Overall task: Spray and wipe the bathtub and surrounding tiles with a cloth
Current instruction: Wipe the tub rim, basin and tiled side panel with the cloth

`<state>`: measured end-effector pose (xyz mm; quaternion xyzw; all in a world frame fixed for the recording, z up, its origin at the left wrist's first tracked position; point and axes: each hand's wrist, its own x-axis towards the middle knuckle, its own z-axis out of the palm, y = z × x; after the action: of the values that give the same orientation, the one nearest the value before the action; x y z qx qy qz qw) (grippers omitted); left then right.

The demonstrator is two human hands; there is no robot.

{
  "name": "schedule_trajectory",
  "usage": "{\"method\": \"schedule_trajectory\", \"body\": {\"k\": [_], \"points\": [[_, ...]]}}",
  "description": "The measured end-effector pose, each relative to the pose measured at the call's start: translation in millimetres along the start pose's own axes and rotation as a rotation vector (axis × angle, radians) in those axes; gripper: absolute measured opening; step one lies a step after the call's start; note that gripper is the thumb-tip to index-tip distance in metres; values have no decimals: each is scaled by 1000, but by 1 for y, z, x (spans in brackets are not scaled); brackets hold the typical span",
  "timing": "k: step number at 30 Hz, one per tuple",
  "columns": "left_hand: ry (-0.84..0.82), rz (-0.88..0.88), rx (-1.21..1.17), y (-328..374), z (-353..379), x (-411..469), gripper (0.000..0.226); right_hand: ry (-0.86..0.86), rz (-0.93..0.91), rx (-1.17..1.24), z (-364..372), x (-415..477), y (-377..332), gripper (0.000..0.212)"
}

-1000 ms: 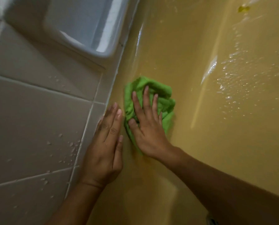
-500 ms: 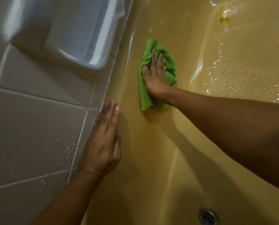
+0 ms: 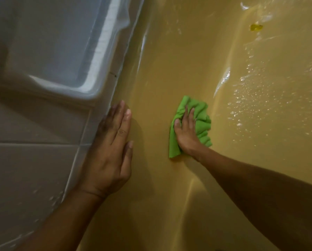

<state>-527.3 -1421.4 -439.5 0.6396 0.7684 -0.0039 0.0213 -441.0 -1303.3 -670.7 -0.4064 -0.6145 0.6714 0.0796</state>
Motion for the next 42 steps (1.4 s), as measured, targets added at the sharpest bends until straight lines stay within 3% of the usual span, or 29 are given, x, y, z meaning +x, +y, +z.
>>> {"method": "schedule_trajectory", "body": {"k": [4, 9, 19, 27, 42], "points": [[5, 2, 9, -1, 2, 23, 63, -98, -2, 50, 23, -50, 22, 65], [-5, 6, 12, 1, 1, 31, 62, -133, -288, -39, 33, -92, -6, 69], [-19, -9, 24, 2, -1, 42, 63, 10, -597, -273, -58, -1, -118, 64], [-64, -27, 64, 4, -3, 45, 70, 82, -456, -141, -107, 48, -176, 64], [-109, -93, 171, 8, -3, 53, 79, 26, -302, -71, -116, 80, -157, 66]]}}
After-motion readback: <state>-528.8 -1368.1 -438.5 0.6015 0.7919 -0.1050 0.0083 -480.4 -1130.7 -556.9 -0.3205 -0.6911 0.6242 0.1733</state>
